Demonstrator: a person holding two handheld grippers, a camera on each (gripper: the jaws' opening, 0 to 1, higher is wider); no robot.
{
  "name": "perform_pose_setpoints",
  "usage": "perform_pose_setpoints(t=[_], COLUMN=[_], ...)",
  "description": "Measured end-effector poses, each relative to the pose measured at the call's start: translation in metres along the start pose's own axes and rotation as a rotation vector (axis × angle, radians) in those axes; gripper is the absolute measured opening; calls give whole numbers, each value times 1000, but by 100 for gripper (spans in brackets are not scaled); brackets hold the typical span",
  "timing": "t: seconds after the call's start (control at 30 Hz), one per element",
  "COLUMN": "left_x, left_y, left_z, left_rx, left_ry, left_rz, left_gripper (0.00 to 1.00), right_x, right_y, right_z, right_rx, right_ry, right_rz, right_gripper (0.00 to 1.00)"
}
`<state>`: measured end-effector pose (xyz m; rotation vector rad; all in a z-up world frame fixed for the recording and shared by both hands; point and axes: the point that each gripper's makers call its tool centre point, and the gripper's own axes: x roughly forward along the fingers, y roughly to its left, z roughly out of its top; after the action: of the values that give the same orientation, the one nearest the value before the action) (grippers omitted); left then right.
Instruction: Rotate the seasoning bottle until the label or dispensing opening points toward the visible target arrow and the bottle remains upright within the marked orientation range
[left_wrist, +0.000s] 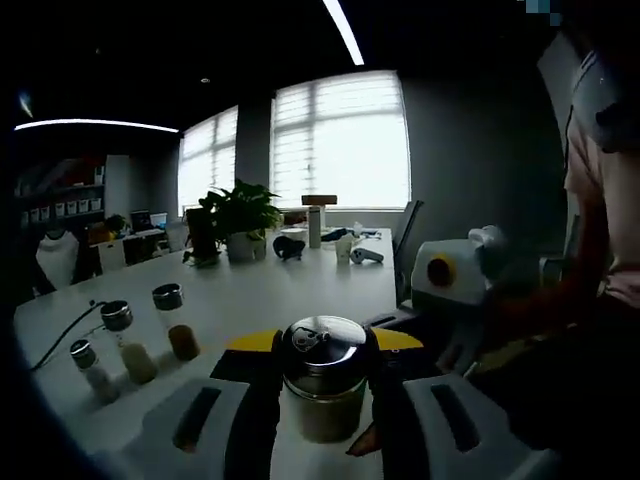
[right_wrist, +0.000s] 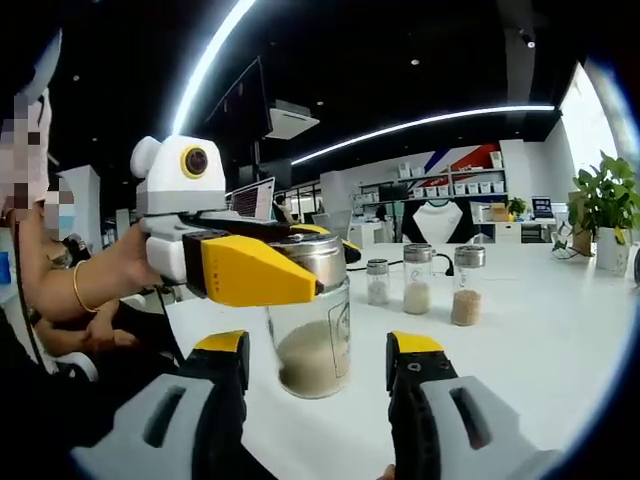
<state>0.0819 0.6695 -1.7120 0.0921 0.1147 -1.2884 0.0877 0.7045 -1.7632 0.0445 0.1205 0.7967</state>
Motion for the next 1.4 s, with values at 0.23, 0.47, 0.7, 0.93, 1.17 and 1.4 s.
perform_pose_setpoints(t=[0.23, 0.47, 0.7, 0.93, 1.17, 1.4], left_x=[3, 2, -3, -5, -3, -3], left_y=[-17, -20, -14, -10, -3, 12], left_z=[-4, -4, -4, -11, -13, -9], left_rx=[4, 5, -25, -44, -89, -206], left_ry=[10, 9, -20, -13, -24, -93], left_rz=[-68, -85, -48, -8, 69, 267], left_gripper=[35, 35, 35, 35, 35, 34], right_x=[2, 1, 7, 8, 7, 8], right_y=[8, 12, 14, 11, 3, -9], right_z=[-3, -3, -4, -11, -10, -4], right_rx=[17, 40, -20, -61, -34, -15], right_ry=[-1, 0, 1, 34, 23, -9], right_rz=[24, 37, 3, -48, -120, -253], right_gripper=[44, 36, 34, 33, 33, 33])
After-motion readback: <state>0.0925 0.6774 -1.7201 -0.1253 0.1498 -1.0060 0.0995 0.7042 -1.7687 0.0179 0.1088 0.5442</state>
